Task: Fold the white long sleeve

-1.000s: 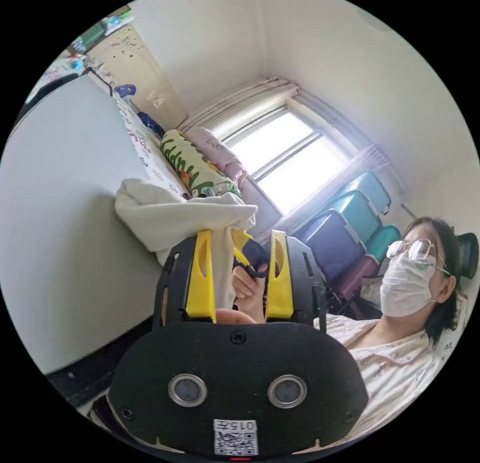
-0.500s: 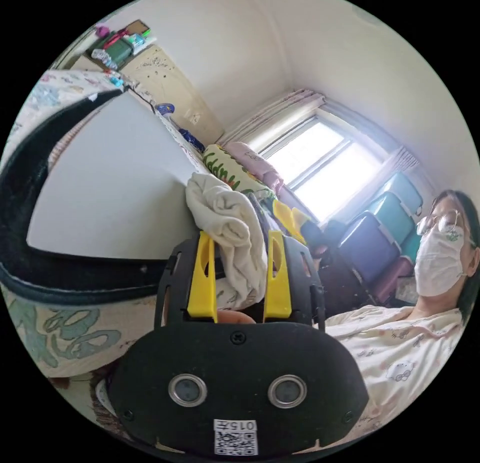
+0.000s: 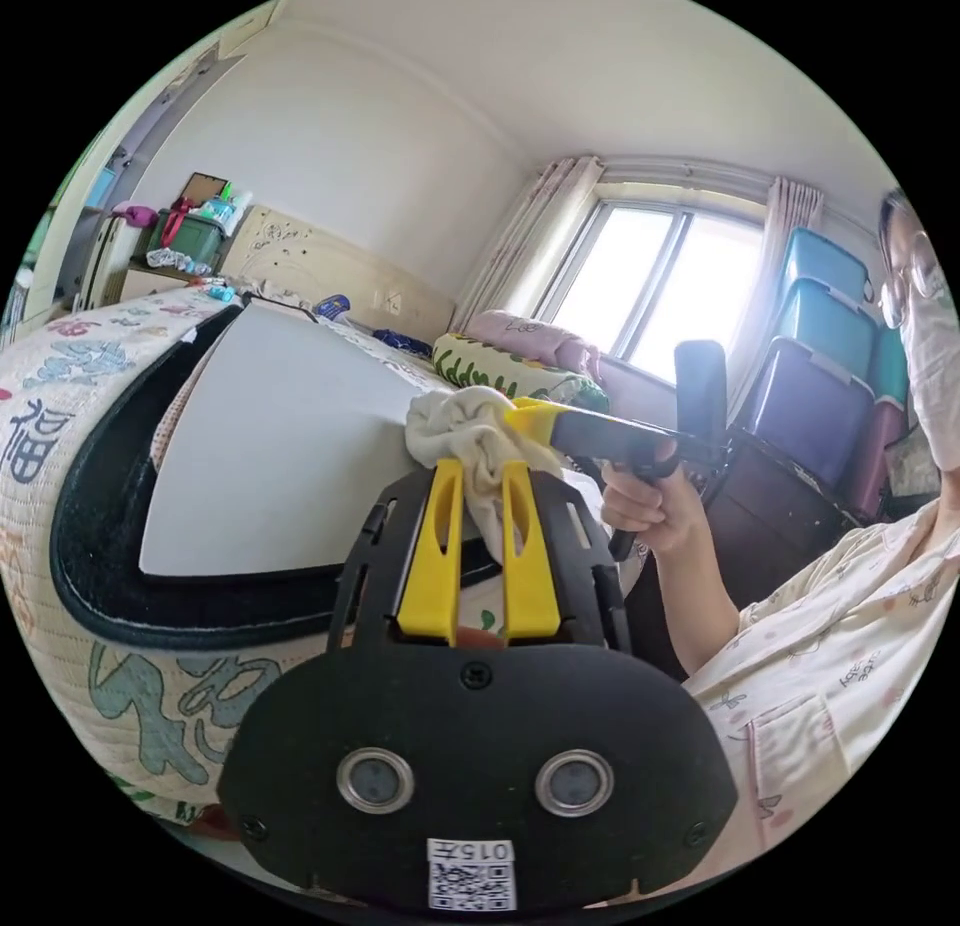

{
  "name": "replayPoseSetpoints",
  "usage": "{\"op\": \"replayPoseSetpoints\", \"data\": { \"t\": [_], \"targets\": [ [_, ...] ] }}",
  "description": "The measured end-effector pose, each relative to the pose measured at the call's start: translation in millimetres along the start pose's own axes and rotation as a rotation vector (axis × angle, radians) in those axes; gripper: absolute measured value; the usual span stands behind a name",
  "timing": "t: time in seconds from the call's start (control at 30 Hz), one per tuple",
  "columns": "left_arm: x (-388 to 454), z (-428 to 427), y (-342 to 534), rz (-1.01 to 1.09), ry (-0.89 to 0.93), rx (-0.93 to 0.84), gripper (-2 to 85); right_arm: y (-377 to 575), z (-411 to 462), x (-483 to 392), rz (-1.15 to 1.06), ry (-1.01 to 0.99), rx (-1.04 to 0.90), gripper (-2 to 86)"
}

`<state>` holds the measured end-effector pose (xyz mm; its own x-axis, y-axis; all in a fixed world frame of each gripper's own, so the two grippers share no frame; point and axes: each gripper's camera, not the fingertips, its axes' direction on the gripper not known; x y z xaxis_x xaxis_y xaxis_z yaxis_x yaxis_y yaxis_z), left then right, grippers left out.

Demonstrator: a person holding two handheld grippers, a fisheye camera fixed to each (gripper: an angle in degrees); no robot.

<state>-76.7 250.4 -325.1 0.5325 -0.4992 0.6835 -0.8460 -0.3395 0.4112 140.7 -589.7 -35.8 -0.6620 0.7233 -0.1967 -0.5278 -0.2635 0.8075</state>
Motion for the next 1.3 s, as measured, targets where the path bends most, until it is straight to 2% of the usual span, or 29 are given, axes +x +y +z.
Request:
{"op": "replayPoseSetpoints", "data": {
  "t": [0.13, 0.4, 0.5, 0.57, 0.63, 0.73, 0.83, 1.0, 1.07, 1.2, 1.3],
  "targets": [
    [15, -10, -12, 0.055, 0.013, 0.001, 4.9, 7, -11, -9, 0.002, -0.04, -0.021, 14.2],
    [48, -18, -26, 0.14, 0.049, -0.04, 1.6, 9, -19, -18, 0.066, -0.051, 0.006, 12.6],
    [54, -23, -25, 0.143, 0.076, -0.051, 1.4, 3, -13, -53, -0.044, 0.1, -0.042, 13.1],
    [64, -31, -24, 0.174, 0.044, -0.053, 1.4, 3, -2, -82, -0.146, 0.279, -0.121, 11.6],
    [67, -40, -24, 0.192, 0.032, -0.054, 1.4, 9, -2, -99, -0.21, 0.416, -0.113, 10.2],
    [60, -62, -23, 0.184, 0.05, -0.046, 1.3, 19, -15, -113, -0.219, 0.476, -0.052, 6.5],
    [46, -99, -20, 0.141, 0.048, -0.003, 1.1, 29, -51, -98, -0.127, 0.571, 0.052, 5.5],
    [0, -193, -40, 0.053, -0.036, 0.112, 1.2, 51, -174, -33, 0.149, 0.45, 0.332, 5.0],
    [-6, -246, -59, 0.067, -0.118, 0.219, 1.2, 70, -240, -9, 0.255, 0.385, 0.495, 4.9],
    [-6, -353, -103, 0.116, -0.163, 0.423, 1.1, 92, -308, -13, 0.256, 0.407, 0.656, 4.9],
    [24, -449, -136, 0.267, -0.193, 0.565, 1.1, 100, -334, -32, 0.168, 0.32, 0.722, 4.9]
  ]
}}
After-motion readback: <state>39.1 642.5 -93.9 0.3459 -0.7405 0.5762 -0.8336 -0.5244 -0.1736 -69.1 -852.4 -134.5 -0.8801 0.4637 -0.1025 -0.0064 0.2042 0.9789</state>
